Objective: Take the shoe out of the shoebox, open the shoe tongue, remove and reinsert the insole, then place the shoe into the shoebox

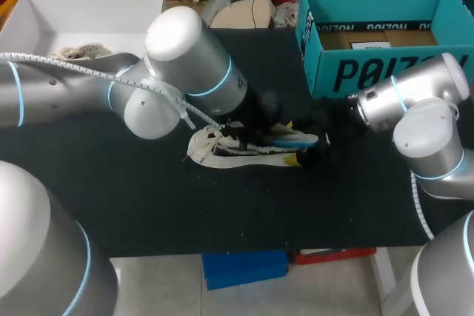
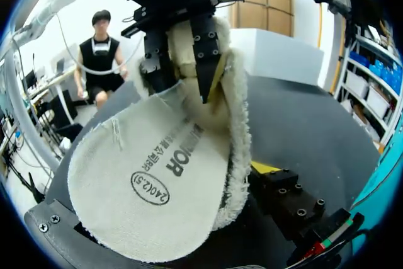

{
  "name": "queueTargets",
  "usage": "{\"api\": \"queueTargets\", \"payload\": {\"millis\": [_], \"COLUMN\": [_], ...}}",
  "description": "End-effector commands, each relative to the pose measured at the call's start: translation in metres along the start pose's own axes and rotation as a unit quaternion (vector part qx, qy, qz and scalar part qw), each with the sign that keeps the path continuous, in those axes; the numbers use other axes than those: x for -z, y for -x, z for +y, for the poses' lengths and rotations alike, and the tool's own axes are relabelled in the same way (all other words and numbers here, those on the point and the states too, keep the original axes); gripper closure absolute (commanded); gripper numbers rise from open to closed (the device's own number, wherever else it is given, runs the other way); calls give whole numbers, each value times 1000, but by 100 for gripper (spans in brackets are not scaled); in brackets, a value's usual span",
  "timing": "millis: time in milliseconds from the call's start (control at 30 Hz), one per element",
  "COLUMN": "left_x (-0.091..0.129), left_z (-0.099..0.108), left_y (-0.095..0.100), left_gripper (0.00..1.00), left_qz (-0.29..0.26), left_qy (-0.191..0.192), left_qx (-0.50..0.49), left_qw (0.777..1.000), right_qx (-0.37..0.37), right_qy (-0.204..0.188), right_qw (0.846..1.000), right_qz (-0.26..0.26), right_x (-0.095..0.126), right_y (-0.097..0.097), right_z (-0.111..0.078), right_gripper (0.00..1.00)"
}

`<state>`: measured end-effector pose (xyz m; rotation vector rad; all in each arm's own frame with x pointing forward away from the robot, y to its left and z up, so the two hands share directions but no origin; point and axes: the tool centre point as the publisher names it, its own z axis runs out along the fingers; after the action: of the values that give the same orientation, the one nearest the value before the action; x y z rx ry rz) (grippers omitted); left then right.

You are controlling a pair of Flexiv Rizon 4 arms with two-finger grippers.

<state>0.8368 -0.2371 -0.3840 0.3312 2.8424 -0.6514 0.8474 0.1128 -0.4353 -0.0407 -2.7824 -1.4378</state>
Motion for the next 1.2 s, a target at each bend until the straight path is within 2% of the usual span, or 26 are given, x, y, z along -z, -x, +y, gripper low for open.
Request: {"api": "queueTargets", "payload": {"millis": [33, 333, 567, 867, 967, 1100, 1167, 1200], "left_x": [-2, -16, -31, -33, -32, -31, -29, -27], "left_z": [0, -22, -34, -47, -49, -50, -53, -54], "left_y": [-3, -1, 6, 14, 15, 18, 17, 17], "left_gripper": [60, 59, 59, 62, 67, 81, 100, 100], "left_qz": [-12, -32, -54, -81, -85, -83, -85, -85], "left_qy": [-23, -16, 10, 15, 13, 6, 5, 4], "left_qx": [-6, -56, -89, -97, -90, -76, -76, -76], "left_qw": [1000, 998, 995, 992, 992, 994, 993, 993], "right_qx": [-1, -1, -1, -1, -1, -1, -1, -1], "right_qy": [-1, -1, -1, -1, -1, -1, -1, -1], "right_qw": [1000, 1000, 1000, 1000, 1000, 1000, 1000, 1000], "right_qz": [0, 0, 0, 0, 0, 0, 0, 0], "right_x": [-1, -1, -1, -1, -1, -1, -1, -1], "right_y": [1, 1, 1, 1, 1, 1, 1, 1], "right_z": [-1, -1, -1, -1, -1, -1, -1, -1], "right_gripper": [100, 100, 100, 100, 100, 100, 100, 100]}}
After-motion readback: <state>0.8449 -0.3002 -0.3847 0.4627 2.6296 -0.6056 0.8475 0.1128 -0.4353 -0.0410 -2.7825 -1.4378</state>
